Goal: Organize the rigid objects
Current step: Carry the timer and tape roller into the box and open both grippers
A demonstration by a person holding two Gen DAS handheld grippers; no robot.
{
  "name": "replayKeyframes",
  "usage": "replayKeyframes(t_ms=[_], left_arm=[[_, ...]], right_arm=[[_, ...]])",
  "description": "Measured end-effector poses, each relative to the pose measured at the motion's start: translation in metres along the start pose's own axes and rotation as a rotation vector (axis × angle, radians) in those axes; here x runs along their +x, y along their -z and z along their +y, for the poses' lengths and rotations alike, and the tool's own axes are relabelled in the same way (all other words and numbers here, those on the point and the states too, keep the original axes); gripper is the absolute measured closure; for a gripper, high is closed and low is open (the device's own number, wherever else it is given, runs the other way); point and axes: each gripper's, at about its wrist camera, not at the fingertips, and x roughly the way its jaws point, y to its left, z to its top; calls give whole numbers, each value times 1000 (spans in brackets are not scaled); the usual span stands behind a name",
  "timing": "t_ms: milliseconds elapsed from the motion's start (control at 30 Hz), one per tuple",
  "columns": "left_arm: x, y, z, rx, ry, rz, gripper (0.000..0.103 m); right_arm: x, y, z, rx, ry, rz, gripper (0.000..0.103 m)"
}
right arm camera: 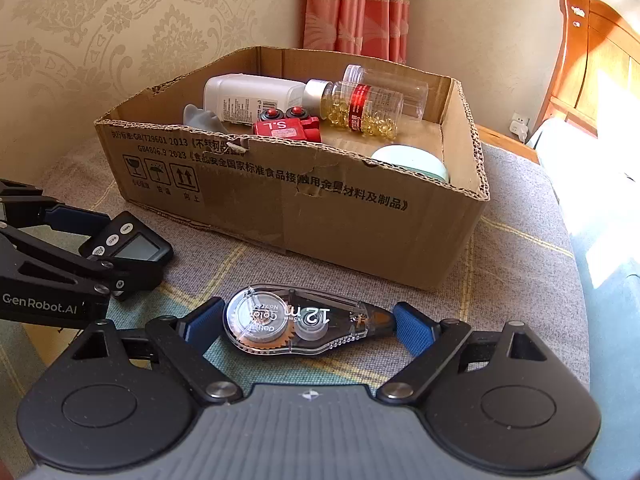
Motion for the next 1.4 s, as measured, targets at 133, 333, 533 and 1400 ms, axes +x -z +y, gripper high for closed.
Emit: replayKeyframes(t_ms=[133, 333, 533, 1400], left_arm=[[-7, 0, -3, 9, 12, 6, 34], [-27, -4, -11, 38, 29, -4, 34], [-55, -22, -18, 68, 38, -66, 34], [-46, -82, 6, 6, -123, -309, 1]], right_arm=[[-10, 1, -2, 5, -11, 1, 10], [-30, 0, -2, -17, -22, -10, 10], [-58, -10, -3, -59, -54, -65, 10], [-71, -47, -18, -98, -24, -137, 10]])
